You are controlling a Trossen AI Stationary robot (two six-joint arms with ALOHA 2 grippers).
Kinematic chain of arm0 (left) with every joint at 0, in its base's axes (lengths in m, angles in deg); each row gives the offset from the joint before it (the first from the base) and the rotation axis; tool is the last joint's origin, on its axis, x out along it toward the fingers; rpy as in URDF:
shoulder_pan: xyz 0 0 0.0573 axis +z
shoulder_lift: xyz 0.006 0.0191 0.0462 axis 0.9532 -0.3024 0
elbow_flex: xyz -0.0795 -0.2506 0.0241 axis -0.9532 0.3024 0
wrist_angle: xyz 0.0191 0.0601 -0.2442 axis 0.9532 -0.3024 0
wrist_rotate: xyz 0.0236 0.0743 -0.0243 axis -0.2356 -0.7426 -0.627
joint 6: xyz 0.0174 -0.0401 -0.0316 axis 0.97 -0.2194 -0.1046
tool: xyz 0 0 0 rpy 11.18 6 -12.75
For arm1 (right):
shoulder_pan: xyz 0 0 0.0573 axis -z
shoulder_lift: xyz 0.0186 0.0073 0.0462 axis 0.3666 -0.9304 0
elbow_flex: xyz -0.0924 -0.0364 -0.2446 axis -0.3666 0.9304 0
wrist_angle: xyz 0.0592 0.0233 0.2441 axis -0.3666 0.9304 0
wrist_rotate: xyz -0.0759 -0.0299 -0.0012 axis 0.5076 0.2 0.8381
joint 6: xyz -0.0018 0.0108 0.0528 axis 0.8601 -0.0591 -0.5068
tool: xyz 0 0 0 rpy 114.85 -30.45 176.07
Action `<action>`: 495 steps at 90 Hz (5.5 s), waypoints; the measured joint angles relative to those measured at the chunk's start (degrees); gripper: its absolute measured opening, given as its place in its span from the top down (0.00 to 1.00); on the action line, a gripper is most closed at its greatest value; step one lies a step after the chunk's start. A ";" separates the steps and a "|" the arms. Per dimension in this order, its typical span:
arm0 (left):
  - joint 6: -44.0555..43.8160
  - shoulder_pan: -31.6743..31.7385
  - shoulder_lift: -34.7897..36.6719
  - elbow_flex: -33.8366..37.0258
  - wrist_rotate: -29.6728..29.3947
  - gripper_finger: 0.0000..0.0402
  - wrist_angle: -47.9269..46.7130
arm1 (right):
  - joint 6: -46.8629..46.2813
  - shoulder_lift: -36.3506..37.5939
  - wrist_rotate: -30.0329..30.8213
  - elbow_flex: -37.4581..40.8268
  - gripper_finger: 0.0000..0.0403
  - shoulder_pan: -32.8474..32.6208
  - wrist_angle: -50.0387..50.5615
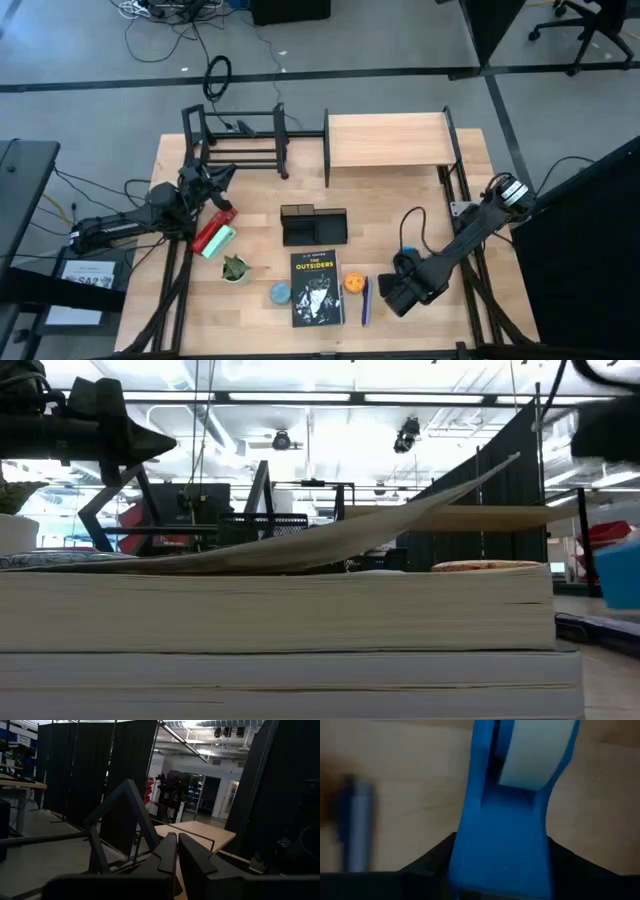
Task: Stock shelves
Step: Put the blue tape dispenser on the shelf, then put the yellow scented candle on the shelf
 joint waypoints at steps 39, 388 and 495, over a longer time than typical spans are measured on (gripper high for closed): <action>0.00 0.00 0.00 -0.02 0.00 1.00 0.00 | 18.46 19.36 14.21 -5.28 0.57 12.98 17.78; 0.00 0.02 0.00 -0.02 -0.04 1.00 0.02 | 99.46 -7.57 18.91 7.43 0.07 7.19 -46.00; 0.00 0.00 0.01 -0.02 0.00 1.00 -0.02 | 74.35 23.81 26.28 -9.27 0.36 35.95 13.25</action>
